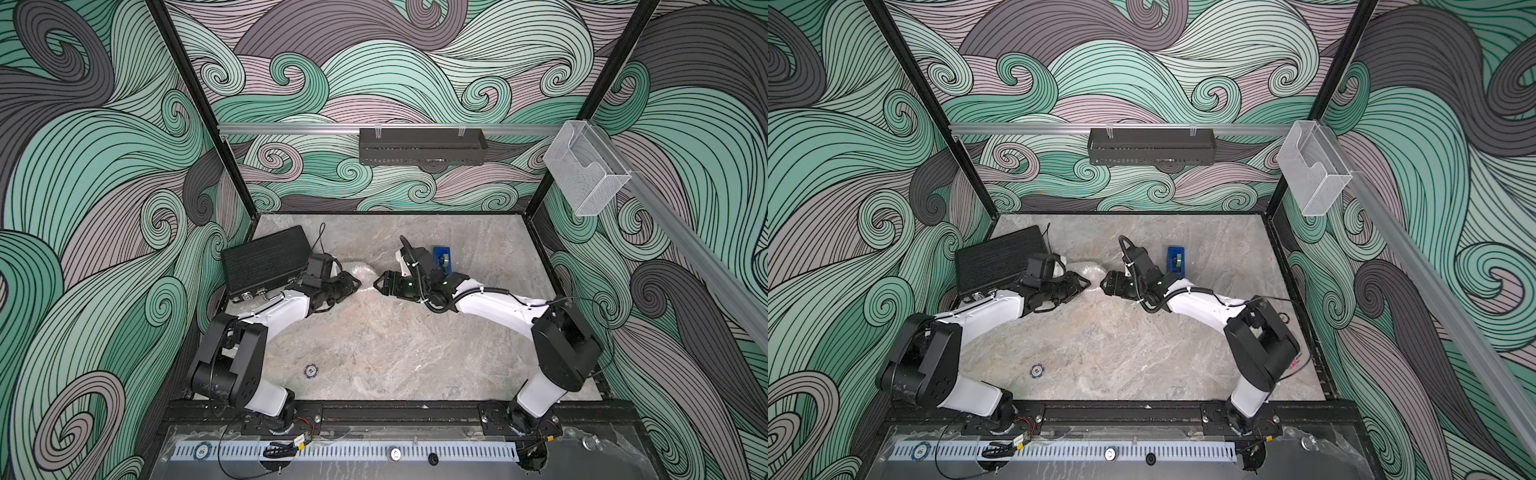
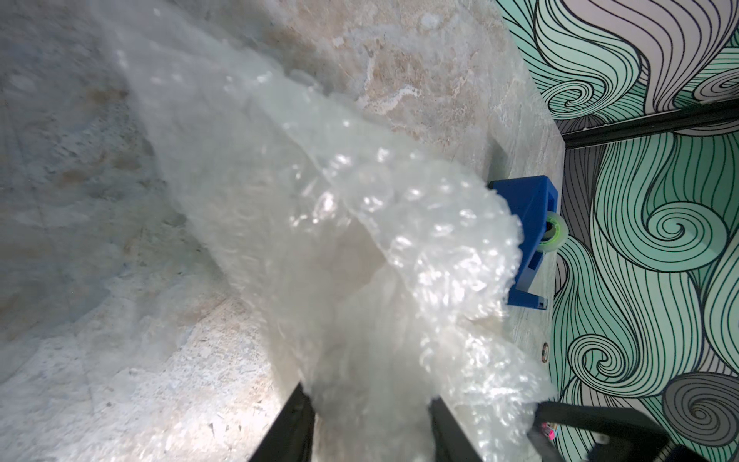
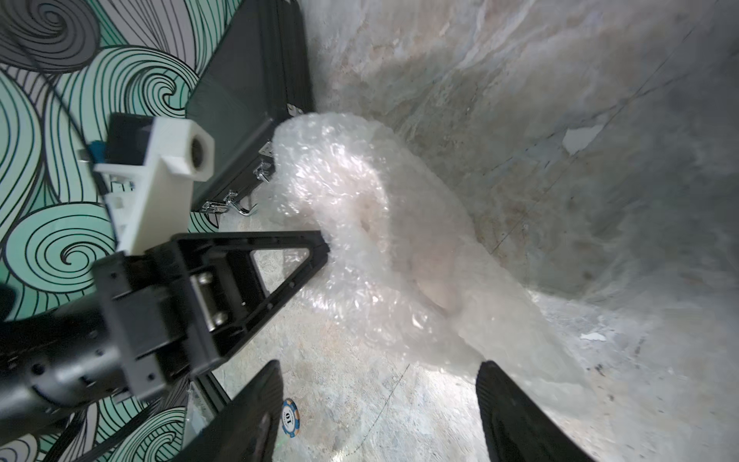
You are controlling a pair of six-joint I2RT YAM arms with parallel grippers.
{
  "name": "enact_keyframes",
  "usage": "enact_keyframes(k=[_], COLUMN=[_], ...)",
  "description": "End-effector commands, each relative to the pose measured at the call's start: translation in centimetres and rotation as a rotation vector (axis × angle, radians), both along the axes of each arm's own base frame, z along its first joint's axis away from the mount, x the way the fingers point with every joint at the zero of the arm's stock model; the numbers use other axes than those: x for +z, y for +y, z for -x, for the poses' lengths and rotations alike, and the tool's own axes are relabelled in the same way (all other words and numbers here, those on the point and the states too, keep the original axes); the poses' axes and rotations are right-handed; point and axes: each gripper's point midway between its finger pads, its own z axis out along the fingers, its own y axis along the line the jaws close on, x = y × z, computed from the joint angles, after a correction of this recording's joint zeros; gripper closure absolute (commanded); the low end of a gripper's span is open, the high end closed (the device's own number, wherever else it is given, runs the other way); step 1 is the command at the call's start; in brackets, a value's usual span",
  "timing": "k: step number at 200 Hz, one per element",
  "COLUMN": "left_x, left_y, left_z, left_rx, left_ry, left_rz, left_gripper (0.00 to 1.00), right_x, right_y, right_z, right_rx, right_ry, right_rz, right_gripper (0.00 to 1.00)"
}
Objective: Wrap mugs in bubble wrap
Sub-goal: Wrap the mug in bubble wrap, then tear off the tape using the Tape Cutter.
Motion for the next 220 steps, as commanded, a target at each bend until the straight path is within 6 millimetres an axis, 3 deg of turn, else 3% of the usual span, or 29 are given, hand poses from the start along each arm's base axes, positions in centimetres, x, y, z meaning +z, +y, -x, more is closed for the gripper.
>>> enact_keyframes(k=[1,18,43,71,95,110,179,220], left_x=[-1.8,-1.6,-1.5,-1.3,-1.3,-1.3,-1.4,-1.5], left_y=[1.1,1.0,0.9,0.9,0.7,0.7,0.6,0.5], left_z=[0.6,0.4,0.3,0.2,0.2,0.2,0.1,0.1], left_rx=[0.007,0.003,-0.001,-0.001,-0.009,-0.01,-0.01,-0.012], left_ry=[0.07,0.07,0.071,0.067,0.069,0.07,0.074,0.077], left_rz=[-0.065,-0.062,-0.061,-0.061,-0.055,-0.055,-0.052,-0.05], left_gripper=[0.6,0.6,0.61,0.61,0.61,0.61,0.61,0.62], right_x=[3.4,3.8,2.4,1.2,-0.3,-1.5,-3.4,-4.6], right_y=[-4.5,-8.6,-14.4,-17.7,-19.0,-20.0,-20.1,-21.4], right_z=[-0.6,-0.6,-0.7,-1.7,-3.1,-4.1,-7.4,-8.5], right_rx=[-0.034,-0.082,-0.12,-0.124,-0.104,-0.119,-0.094,-0.155], right_ry=[-0.109,-0.115,-0.051,-0.031,-0.025,-0.006,-0.051,-0.03], right_rz=[0.09,0.165,0.21,0.189,0.154,0.122,-0.009,-0.047], right_gripper=[0.2,0.19,0.2,0.25,0.33,0.44,0.53,0.56])
